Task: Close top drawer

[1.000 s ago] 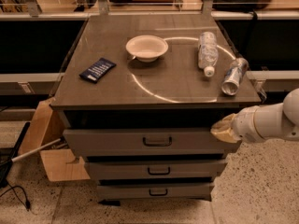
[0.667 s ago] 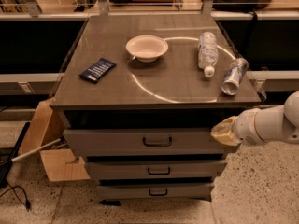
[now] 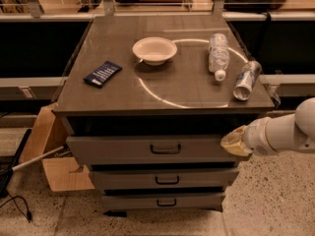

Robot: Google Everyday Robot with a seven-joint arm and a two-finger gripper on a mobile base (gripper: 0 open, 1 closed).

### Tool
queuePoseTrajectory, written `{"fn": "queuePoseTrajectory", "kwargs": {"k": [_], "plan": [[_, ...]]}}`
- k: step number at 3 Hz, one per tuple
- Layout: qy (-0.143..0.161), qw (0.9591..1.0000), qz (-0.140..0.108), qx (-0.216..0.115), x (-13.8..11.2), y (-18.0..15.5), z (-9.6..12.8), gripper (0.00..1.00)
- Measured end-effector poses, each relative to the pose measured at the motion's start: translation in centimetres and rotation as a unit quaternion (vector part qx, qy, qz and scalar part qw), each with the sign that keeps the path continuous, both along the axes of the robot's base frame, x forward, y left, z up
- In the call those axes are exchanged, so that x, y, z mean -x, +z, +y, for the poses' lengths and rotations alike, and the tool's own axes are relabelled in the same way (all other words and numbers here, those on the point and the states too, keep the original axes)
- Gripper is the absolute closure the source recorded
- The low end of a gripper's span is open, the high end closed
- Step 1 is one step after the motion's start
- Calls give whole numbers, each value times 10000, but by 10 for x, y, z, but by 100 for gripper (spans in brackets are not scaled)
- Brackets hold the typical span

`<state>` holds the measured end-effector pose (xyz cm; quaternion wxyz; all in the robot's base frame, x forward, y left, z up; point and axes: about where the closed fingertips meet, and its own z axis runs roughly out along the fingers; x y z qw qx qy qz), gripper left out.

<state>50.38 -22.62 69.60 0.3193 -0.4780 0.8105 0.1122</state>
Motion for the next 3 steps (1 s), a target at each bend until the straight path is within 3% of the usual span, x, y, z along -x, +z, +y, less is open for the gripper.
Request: {"fn": "queuePoseTrajectory", "kwargs": {"k": [2,3], "plan": [[-56,9995,294,-27,4,-28,-5,100],[-57,9995,301,-28,5,-28,-5,85]]}}
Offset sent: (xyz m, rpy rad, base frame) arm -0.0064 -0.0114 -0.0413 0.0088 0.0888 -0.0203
